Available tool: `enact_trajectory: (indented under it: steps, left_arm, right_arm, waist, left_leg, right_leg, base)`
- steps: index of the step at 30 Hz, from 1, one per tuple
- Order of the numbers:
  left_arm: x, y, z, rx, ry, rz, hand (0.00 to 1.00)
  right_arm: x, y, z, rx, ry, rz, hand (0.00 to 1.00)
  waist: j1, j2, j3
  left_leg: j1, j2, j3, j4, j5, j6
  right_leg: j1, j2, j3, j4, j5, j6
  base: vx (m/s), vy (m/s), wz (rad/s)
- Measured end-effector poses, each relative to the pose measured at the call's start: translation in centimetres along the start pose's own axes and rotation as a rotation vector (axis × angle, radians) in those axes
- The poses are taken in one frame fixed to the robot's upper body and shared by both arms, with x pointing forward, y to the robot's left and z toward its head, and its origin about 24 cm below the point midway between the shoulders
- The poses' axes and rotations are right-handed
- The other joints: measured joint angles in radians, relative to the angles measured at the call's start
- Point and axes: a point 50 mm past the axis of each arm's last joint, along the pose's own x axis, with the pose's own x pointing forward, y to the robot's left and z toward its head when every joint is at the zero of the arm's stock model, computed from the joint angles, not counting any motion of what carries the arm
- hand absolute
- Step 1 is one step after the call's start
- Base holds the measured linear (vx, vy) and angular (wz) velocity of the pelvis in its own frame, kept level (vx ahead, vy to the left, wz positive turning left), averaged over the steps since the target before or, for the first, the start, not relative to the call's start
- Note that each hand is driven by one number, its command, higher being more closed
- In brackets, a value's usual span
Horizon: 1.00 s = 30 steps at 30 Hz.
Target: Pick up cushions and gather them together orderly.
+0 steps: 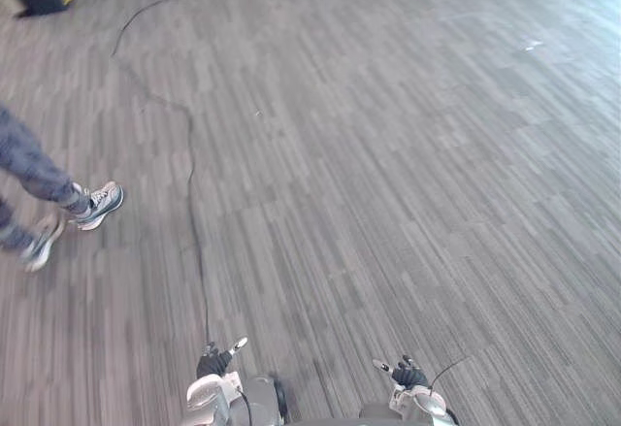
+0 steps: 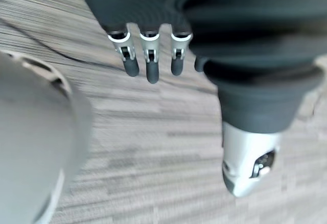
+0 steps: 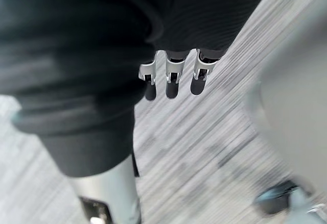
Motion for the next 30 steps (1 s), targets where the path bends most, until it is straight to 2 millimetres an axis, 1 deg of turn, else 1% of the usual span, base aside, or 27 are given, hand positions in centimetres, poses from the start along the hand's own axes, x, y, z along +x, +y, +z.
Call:
enact_trajectory:
  steps: [1,2,3,4,5,7,8,9,10,11,12,13,14,15,16,18,19,20,22,23,24,25,26,27,28,29,30]
  left_arm:
    - [0.0,-0.4,-0.1,0.005,0.005,-0.011,0.0]
    - [0.2,-0.8,0.6,0.007,-0.005,-0.022,0.0]
    - [0.3,-1.0,0.6,0.008,-0.002,-0.026,0.0]
    - [0.3,-1.6,0.6,0.016,0.007,-0.042,0.0]
    - [0.3,-1.7,0.5,0.021,0.009,-0.048,0.0]
    - [0.1,-2.3,0.1,0.048,0.018,-0.073,0.0]
    - [0.0,-2.5,-0.3,0.043,0.028,-0.076,0.0]
    - [-0.3,-3.1,-1.0,0.043,0.049,-0.089,0.0]
    - [-0.3,-3.3,-0.9,0.059,0.045,-0.098,0.0]
    - [-0.2,-3.4,-0.4,0.073,0.029,-0.103,0.0]
    - [-0.2,-3.3,-0.2,0.062,0.018,-0.098,0.0]
    - [-0.1,-3.2,-0.1,0.063,0.013,-0.095,0.0]
    - [-0.1,-2.7,0.1,0.06,0.0,-0.083,0.0]
    - [-0.1,-2.6,0.3,0.054,-0.005,-0.078,0.0]
    - [-0.1,-2.4,0.6,0.047,-0.021,-0.069,0.0]
    - [-0.1,-2.1,1.3,0.04,-0.064,-0.065,0.0]
    - [-0.2,-2.0,1.5,0.036,-0.081,-0.063,0.0]
    - [-0.2,-1.9,1.5,0.032,-0.084,-0.062,0.0]
    - [-0.3,-1.6,1.5,0.009,-0.099,-0.052,0.0]
    - [-0.4,-1.3,1.5,-0.004,-0.099,-0.043,0.0]
    - [-0.4,-1.2,1.4,-0.005,-0.096,-0.039,0.0]
    - [-0.4,-0.5,0.9,0.0,-0.082,-0.021,0.0]
    - [-0.2,0.8,0.7,0.008,-0.066,0.011,0.0]
    - [-0.2,0.9,0.7,0.004,-0.062,0.016,0.0]
    - [-0.2,1.4,0.6,-0.011,-0.056,0.034,0.0]
    - [-0.2,1.5,0.6,-0.007,-0.054,0.04,0.0]
    - [-0.1,1.6,0.1,-0.003,-0.028,0.042,0.0]
  right_arm:
    - [0.0,0.1,0.5,-0.002,-0.026,0.007,0.0]
    - [0.1,0.3,0.8,-0.002,-0.036,0.012,0.0]
    - [0.1,0.1,0.9,-0.004,-0.041,0.008,0.0]
    - [0.2,-0.1,1.2,0.005,-0.046,0.003,0.0]
    - [0.2,0.0,1.3,0.007,-0.049,0.004,0.0]
    - [0.3,-0.2,1.3,0.005,-0.042,-0.004,0.0]
    - [0.3,-0.3,1.2,0.004,-0.039,-0.006,0.0]
    - [0.5,-0.9,2.1,-0.022,-0.061,-0.011,0.0]
    - [0.5,-0.9,2.2,-0.023,-0.062,-0.011,0.0]
    - [0.6,-1.0,2.5,-0.024,-0.072,-0.01,0.0]
    - [0.6,-0.9,2.7,-0.027,-0.076,-0.009,0.0]
    - [0.7,-0.9,2.8,-0.029,-0.077,-0.007,0.0]
    - [0.7,-0.4,2.6,-0.036,-0.063,-0.001,0.0]
    - [0.7,-0.2,2.4,-0.04,-0.053,0.006,0.0]
    - [0.6,0.5,1.9,-0.046,-0.038,0.024,0.0]
    - [0.4,1.0,1.1,-0.059,-0.011,0.044,0.0]
    - [0.4,1.0,0.9,-0.063,0.0,0.044,0.0]
    - [0.4,1.0,0.8,-0.063,0.002,0.043,0.0]
    - [0.4,1.0,1.0,-0.062,-0.001,0.041,0.0]
    - [0.4,1.0,0.9,-0.063,0.002,0.04,0.0]
    - [0.4,1.0,0.8,-0.069,0.005,0.04,0.0]
    - [0.2,0.9,0.0,-0.072,0.026,0.039,0.0]
    - [0.0,1.4,-0.4,-0.081,0.039,0.057,0.0]
    - [-0.1,1.1,-0.8,-0.077,0.049,0.051,0.0]
    - [-0.2,0.9,-1.1,-0.072,0.059,0.043,0.0]
    - [-0.2,0.9,-1.2,-0.071,0.06,0.043,0.0]
    - [-0.1,0.6,-0.8,-0.074,0.045,0.037,0.0]
  waist:
    - [-0.004,0.016,-0.008]
    - [-0.008,0.004,-0.002]
    - [-0.011,0.0,-0.001]
    - [-0.015,0.0,0.001]
    - [-0.02,0.001,0.001]
    - [-0.036,-0.005,0.0]
    - [-0.04,-0.005,0.0]
    - [-0.049,0.043,-0.01]
    - [-0.049,0.056,-0.009]
    - [-0.052,0.075,0.001]
    - [-0.054,0.097,0.015]
    - [-0.05,0.103,0.019]
    - [-0.043,0.103,0.038]
    - [-0.04,0.095,0.044]
    - [-0.028,0.077,0.05]
    - [-0.013,0.05,0.047]
    - [-0.005,0.053,0.044]
    - [-0.001,0.052,0.043]
    - [0.007,0.049,0.039]
    - [0.015,0.043,0.034]
    - [0.018,0.042,0.028]
    - [0.034,0.037,0.008]
    - [0.035,-0.012,-0.023]
    - [0.036,-0.021,-0.028]
    - [0.041,-0.038,-0.033]
    - [0.043,-0.044,-0.034]
    - [0.034,-0.03,-0.025]
  left_leg:
    - [0.072,0.014,0.028,-0.061,-0.036,-0.032]
    - [0.124,0.012,0.049,-0.098,-0.055,-0.055]
    - [0.139,0.012,0.056,-0.109,-0.059,-0.061]
    - [0.185,0.012,0.076,-0.141,-0.059,-0.061]
    - [0.199,0.011,0.079,-0.15,-0.059,-0.061]
    - [0.279,-0.017,0.063,-0.192,-0.058,-0.062]
    - [0.303,-0.026,0.057,-0.191,-0.058,-0.062]
    - [0.325,0.016,0.033,-0.153,-0.03,-0.11]
    - [0.308,0.03,0.012,-0.101,-0.016,-0.127]
    - [0.238,0.074,-0.046,0.099,0.04,-0.122]
    - [0.113,0.13,-0.13,0.39,0.212,-0.112]
    - [0.072,0.147,-0.157,0.482,0.242,-0.126]
    - [-0.043,0.185,-0.19,0.733,0.204,-0.118]
    - [-0.078,0.188,-0.199,0.788,0.177,-0.115]
    - [-0.148,0.183,-0.212,0.831,0.127,-0.103]
    - [-0.284,0.164,-0.205,0.731,0.063,-0.086]
    - [-0.34,0.153,-0.209,0.603,0.037,-0.083]
    - [-0.355,0.144,-0.21,0.534,0.031,-0.087]
    - [-0.41,0.087,-0.258,0.243,0.039,-0.1]
    - [-0.438,0.058,-0.281,0.092,0.081,-0.113]
    - [-0.447,0.056,-0.287,0.052,0.117,-0.118]
    - [-0.437,0.053,-0.287,0.061,0.234,-0.12]
    - [-0.431,0.029,-0.239,0.105,0.179,-0.068]
    - [-0.428,0.029,-0.223,0.132,0.149,-0.058]
    - [-0.387,0.025,-0.177,0.165,0.098,-0.032]
    - [-0.343,0.017,-0.151,0.158,0.077,-0.019]
    - [-0.232,-0.004,-0.145,0.105,0.04,-0.007]
  right_leg:
    - [-0.082,0.021,-0.103,-0.038,-0.023,-0.033]
    - [-0.143,0.023,-0.19,-0.11,-0.034,-0.055]
    - [-0.162,0.027,-0.226,-0.157,-0.032,-0.061]
    - [-0.187,0.045,-0.298,-0.306,-0.011,-0.092]
    - [-0.194,0.051,-0.321,-0.359,0.001,-0.109]
    - [-0.193,0.086,-0.37,-0.618,0.13,-0.177]
    - [-0.192,0.09,-0.354,-0.616,0.208,-0.243]
    - [-0.186,0.109,-0.368,-0.544,0.142,-0.274]
    - [-0.182,0.115,-0.367,-0.529,0.12,-0.269]
    - [-0.148,0.136,-0.362,-0.523,0.072,-0.27]
    - [-0.082,0.175,-0.338,-0.559,0.045,-0.275]
    - [-0.059,0.187,-0.327,-0.574,0.041,-0.279]
    - [0.035,0.225,-0.276,-0.621,0.019,-0.291]
    - [0.076,0.233,-0.257,-0.639,0.012,-0.296]
    - [0.158,0.234,-0.216,-0.685,-0.002,-0.295]
    - [0.284,0.232,-0.126,-0.773,-0.036,-0.289]
    - [0.339,0.228,-0.079,-0.809,-0.05,-0.275]
    - [0.355,0.224,-0.058,-0.816,-0.053,-0.266]
    - [0.432,0.19,0.028,-0.843,-0.094,-0.238]
    - [0.463,0.163,0.077,-0.862,-0.119,-0.219]
    - [0.476,0.153,0.098,-0.869,-0.127,-0.214]
    - [0.494,0.129,0.154,-0.863,-0.132,-0.211]
    - [0.468,0.082,0.184,-0.801,-0.12,-0.177]
    - [0.45,0.072,0.193,-0.758,-0.105,-0.152]
    - [0.412,0.062,0.216,-0.622,-0.055,-0.095]
    - [0.376,0.062,0.217,-0.517,-0.006,-0.049]
    - [0.27,0.061,0.176,-0.248,0.082,0.067]
  base:
    - [0.47,0.17,-0.8]
    - [0.57,0.179,-0.69]
    - [0.49,0.073,-0.42]
    - [0.29,0.025,-0.22]
    - [0.52,0.016,-0.14]
    - [0.65,-0.035,0.11]
    - [0.65,-0.075,-0.03]
    - [0.51,-0.072,-0.11]
    - [0.64,-0.136,-0.19]
    - [0.75,-0.215,-0.32]
    - [0.74,-0.194,-0.45]
    - [0.73,-0.129,-0.89]
    - [0.46,-0.03,-0.82]
    - [0.57,-0.023,-1.02]
    - [0.45,0.001,-0.8]
    - [0.63,0.089,-1.12]
    - [0.52,0.11,-1.07]
    - [0.46,0.146,-0.99]
    - [0.71,0.303,-1.11]
    - [0.69,0.324,-1.12]
    - [0.92,0.485,-1.35]
    - [0.8,0.429,-1.2]
    - [0.96,0.517,-1.12]
    - [0.8,0.416,-0.79]
    - [0.62,0.341,-0.65]
    - [0.72,0.393,-0.94]
    - [0.53,0.275,-0.78]
